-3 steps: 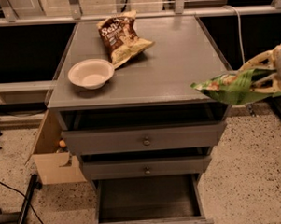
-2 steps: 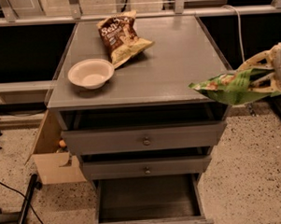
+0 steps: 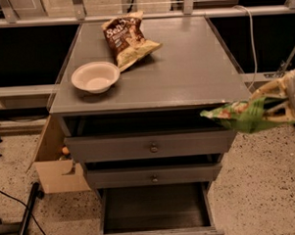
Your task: Place green rice chip bag into bottom drawer
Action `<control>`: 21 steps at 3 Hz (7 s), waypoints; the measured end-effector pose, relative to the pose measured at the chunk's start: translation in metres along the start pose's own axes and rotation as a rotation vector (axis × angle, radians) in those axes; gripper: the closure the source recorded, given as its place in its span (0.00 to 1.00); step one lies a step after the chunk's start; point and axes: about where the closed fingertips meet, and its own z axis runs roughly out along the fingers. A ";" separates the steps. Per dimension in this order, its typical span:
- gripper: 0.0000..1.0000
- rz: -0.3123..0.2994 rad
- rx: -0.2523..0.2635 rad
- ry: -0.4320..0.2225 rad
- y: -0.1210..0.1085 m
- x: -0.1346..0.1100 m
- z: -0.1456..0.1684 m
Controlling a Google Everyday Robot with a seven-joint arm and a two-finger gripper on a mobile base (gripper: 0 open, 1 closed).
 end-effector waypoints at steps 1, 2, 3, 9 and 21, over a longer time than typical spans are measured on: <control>1.00 0.067 -0.042 -0.027 0.047 -0.005 0.013; 1.00 0.106 -0.045 -0.063 0.084 -0.010 0.033; 1.00 0.092 -0.014 -0.080 0.110 -0.010 0.071; 1.00 -0.049 -0.032 0.011 0.215 0.019 0.216; 1.00 -0.160 0.102 -0.289 0.337 0.007 0.579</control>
Offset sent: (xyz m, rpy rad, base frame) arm -0.0637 0.0136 -0.1329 0.1566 0.0969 -0.0346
